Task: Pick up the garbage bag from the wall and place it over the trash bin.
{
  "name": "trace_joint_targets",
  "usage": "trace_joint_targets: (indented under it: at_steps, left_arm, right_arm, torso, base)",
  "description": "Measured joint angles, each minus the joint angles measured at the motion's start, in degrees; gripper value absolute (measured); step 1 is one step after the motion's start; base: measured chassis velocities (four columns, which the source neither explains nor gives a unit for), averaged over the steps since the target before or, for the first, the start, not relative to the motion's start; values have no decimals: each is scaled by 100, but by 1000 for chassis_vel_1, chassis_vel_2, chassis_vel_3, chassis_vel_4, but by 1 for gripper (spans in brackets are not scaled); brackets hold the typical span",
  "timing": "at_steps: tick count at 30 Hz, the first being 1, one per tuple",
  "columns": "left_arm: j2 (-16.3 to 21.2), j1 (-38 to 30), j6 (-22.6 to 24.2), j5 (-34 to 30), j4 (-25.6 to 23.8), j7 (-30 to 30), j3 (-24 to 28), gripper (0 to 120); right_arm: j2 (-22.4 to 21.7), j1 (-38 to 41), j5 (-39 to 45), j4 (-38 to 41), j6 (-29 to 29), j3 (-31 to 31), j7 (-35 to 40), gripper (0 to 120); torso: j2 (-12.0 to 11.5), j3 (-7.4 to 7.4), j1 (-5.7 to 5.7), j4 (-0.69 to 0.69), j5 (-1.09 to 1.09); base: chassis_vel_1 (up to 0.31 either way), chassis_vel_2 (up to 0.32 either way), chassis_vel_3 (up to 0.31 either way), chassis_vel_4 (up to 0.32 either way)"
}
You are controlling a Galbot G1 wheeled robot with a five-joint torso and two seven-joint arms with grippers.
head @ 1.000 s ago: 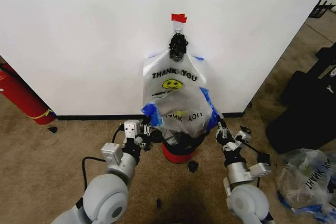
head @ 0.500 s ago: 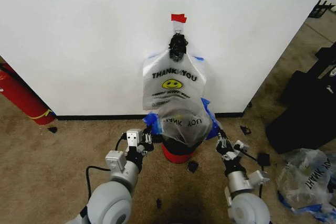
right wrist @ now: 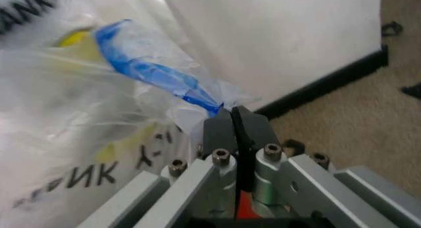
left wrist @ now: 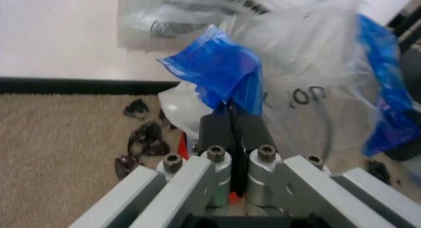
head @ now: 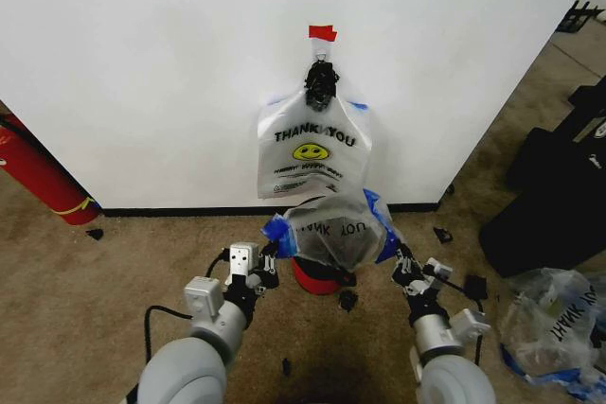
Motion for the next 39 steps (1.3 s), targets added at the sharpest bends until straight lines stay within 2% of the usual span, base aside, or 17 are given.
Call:
trace_joint_targets:
  at_steps: [4, 12, 17, 24, 31, 33, 35, 36, 39]
  left_arm:
    - [-174, -151, 78, -235, 199, -143, 39, 0]
    - [-10, -50, 388, -523, 87, -250, 33, 0]
    - [-35, -147, 489, -587, 205, -282, 110, 0]
    - [-235, -461, 324, -584, 472, -328, 278, 0]
    - [-227, -384, 157, -582, 363, -307, 202, 0]
    - [-227, -281, 153, -588, 258, -301, 115, 8]
    - [-226, -238, 153, -592, 215, -300, 80, 10]
    - [-220, -157, 153, -596, 132, -295, 10, 16]
    - [-197, 97, 148, -592, -38, -290, -159, 27]
  right_arm:
    - [64, 105, 11, -143, -79, -45, 143, 0]
    - [-82, -2, 4, -125, -387, 80, 391, 0]
    - [-82, 92, 5, -172, -572, 94, 574, 0]
    - [-28, 353, 57, -300, -638, 26, 669, 0]
    - [-17, 454, 191, -262, -629, 37, 711, 0]
    - [-50, 421, 213, -229, -618, 57, 681, 0]
    - [-62, 401, 217, -214, -615, 58, 661, 0]
    - [-89, 347, 222, -177, -602, 58, 608, 0]
    - [-128, 267, 225, -100, -566, 61, 510, 11]
  torso:
    - [0, 0, 0, 0, 0]
    - [0, 0, 0, 0, 0]
    - [0, 0, 0, 0, 0]
    - [0, 0, 0, 0, 0]
    - [0, 0, 0, 0, 0]
    - [0, 0, 0, 0, 0]
    - [0, 0, 0, 0, 0]
    - [0, 0, 0, 0, 0]
    - [0, 0, 0, 0, 0]
  base:
    - [0, 0, 0, 0]
    - [0, 0, 0, 0]
    - [0, 0, 0, 0]
    - [0, 0, 0, 0]
    - [0, 0, 0, 0]
    - [0, 0, 0, 0]
    - [0, 0, 0, 0]
    - [0, 0, 0, 0]
    - [0, 0, 0, 0]
